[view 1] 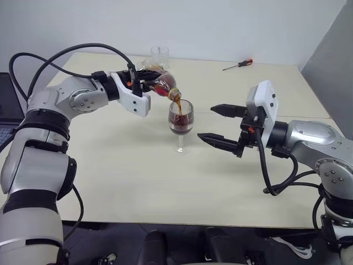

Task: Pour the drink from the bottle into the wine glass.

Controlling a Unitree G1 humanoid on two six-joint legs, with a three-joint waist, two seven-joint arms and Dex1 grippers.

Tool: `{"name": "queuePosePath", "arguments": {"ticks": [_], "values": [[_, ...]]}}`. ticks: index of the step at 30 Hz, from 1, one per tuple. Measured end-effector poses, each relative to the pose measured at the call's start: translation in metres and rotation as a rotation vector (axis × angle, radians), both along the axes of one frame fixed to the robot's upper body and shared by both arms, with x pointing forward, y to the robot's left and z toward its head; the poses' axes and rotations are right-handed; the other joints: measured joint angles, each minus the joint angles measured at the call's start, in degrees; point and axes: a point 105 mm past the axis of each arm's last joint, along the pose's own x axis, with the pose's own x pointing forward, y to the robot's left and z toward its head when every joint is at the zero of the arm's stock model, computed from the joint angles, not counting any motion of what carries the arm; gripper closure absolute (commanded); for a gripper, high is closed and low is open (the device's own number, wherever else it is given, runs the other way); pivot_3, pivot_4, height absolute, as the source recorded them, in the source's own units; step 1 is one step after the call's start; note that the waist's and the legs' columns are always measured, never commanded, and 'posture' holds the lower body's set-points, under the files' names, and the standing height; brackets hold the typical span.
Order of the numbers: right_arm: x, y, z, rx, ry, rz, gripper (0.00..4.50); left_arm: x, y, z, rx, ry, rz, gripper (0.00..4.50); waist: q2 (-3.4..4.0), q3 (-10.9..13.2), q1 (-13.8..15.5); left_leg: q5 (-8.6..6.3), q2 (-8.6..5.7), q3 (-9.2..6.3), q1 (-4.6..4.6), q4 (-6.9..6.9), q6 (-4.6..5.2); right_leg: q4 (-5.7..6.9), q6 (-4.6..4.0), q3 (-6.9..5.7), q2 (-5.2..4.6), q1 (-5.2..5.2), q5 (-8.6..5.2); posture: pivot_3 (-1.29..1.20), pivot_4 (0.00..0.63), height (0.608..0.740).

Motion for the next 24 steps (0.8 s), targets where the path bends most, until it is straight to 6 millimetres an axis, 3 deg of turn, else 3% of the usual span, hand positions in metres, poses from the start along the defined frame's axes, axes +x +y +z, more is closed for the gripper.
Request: {"name": "queuePosePath", "arguments": {"ticks": [8, 18, 21, 24], "values": [[0.0, 0.0, 0.0, -0.001, 0.0, 0.0, 0.0, 0.0, 0.0, 0.001, -0.007, -0.001, 0.002, 3.74, 0.0, 0.0, 0.0, 0.0, 0.0, 0.0, 0.0, 0.01, 0.0, 0.02, 0.0, 0.0, 0.0, 0.0, 0.0, 0.0, 0.15, 0.74], [0.001, -0.002, 0.0, -0.012, -0.002, -0.008, 0.0, 0.004, -0.003, 0.01, -0.157, 0.051, 0.009, 3.74, 0.0, 0.0, -0.06, 0.0, 0.0, -0.01, 0.01, 0.04, 0.0, 0.06, 0.0, 0.0, 0.01, 0.0, 0.0, 0.0, 0.15, 0.74], [0.001, -0.002, 0.0, -0.014, -0.002, -0.008, 0.0, 0.004, -0.002, 0.01, -0.257, 0.096, 0.005, 3.74, 0.02, -0.01, -0.02, 0.0, 0.0, -0.01, 0.02, 0.04, 0.0, 0.08, 0.0, -0.01, 0.01, 0.0, 0.0, 0.0, 0.15, 0.74], [0.0, -0.003, -0.001, -0.024, 0.0, -0.004, 0.0, 0.01, -0.003, 0.005, -0.479, 0.216, 0.007, 3.74, 0.05, -0.03, 0.01, 0.0, 0.0, -0.02, 0.0, 0.14, 0.0, 0.14, 0.0, -0.04, 0.0, 0.01, 0.0, 0.0, 0.15, 0.74]]}}
